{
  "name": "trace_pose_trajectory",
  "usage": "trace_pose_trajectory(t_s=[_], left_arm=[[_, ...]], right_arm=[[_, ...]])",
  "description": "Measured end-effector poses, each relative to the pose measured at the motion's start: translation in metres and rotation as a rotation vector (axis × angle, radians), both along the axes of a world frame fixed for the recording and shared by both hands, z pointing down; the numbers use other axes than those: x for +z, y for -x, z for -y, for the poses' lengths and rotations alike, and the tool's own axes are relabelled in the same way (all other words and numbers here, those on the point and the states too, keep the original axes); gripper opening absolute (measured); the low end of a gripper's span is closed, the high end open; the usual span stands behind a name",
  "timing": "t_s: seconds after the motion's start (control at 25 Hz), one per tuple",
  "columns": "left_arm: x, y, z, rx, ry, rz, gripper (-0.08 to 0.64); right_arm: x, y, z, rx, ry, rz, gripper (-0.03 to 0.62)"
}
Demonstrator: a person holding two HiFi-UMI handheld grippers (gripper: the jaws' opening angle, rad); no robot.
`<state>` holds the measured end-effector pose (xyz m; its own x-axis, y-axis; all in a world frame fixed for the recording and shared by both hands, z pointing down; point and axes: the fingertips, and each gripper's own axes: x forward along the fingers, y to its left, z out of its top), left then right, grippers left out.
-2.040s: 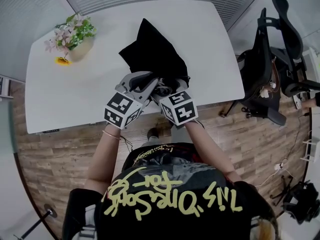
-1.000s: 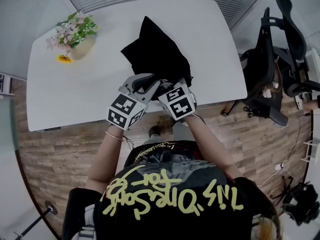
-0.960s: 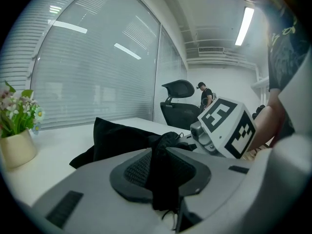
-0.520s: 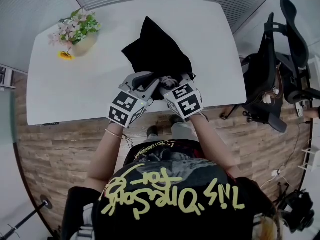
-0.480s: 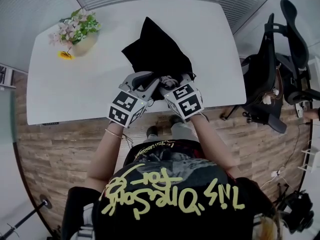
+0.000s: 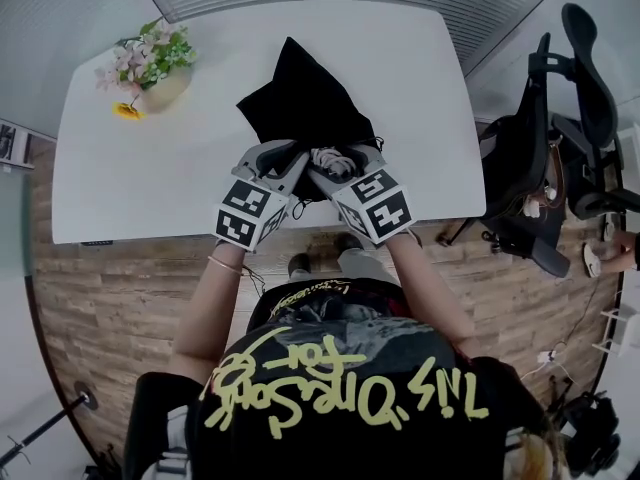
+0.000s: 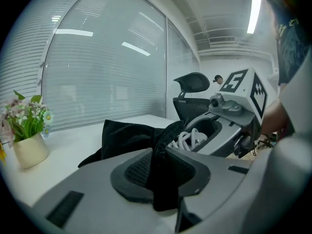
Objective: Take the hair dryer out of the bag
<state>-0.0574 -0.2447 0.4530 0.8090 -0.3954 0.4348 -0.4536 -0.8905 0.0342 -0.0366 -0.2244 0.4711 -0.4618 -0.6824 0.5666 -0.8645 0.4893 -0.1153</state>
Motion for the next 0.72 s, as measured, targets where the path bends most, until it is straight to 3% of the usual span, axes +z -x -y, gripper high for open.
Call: trace_pose_trajectory(t_s=[0.72], left_arm=[[0.008,-0.006,0.014,-0.078,0.006,0.026,0.067]], right_arm=[[-0.022,-0.020,-0.021,-0.078,-0.026,0.028,0.245]])
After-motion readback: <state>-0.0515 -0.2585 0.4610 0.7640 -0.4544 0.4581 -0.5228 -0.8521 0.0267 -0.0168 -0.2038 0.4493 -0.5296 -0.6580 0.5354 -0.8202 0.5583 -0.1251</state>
